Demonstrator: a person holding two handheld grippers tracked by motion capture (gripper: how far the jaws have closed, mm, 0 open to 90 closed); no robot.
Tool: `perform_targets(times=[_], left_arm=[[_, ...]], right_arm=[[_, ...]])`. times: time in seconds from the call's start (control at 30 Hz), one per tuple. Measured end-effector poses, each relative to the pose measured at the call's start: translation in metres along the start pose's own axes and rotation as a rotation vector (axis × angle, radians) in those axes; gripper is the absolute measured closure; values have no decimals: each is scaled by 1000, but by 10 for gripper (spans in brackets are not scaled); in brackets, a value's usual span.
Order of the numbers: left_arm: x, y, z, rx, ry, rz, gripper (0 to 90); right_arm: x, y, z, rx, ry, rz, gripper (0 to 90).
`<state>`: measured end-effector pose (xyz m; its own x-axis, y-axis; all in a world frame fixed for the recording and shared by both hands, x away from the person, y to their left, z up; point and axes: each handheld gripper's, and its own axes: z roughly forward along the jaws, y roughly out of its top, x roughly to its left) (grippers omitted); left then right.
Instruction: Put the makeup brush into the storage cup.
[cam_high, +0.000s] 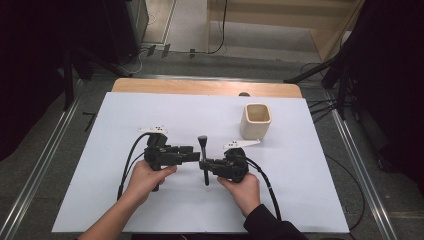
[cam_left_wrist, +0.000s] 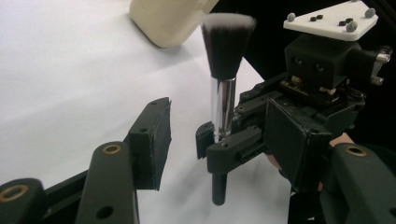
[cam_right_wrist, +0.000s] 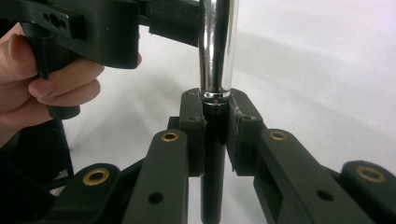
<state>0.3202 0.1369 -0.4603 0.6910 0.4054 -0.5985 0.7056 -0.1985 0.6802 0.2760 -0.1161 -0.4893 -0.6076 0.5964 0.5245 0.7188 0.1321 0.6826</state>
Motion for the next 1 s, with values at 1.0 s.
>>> perform_targets(times=[1.0], left_arm=[[1, -12, -17, 156, 177, 274, 342]], right_arm=[[-6, 0, -4, 26, -40, 12, 794]])
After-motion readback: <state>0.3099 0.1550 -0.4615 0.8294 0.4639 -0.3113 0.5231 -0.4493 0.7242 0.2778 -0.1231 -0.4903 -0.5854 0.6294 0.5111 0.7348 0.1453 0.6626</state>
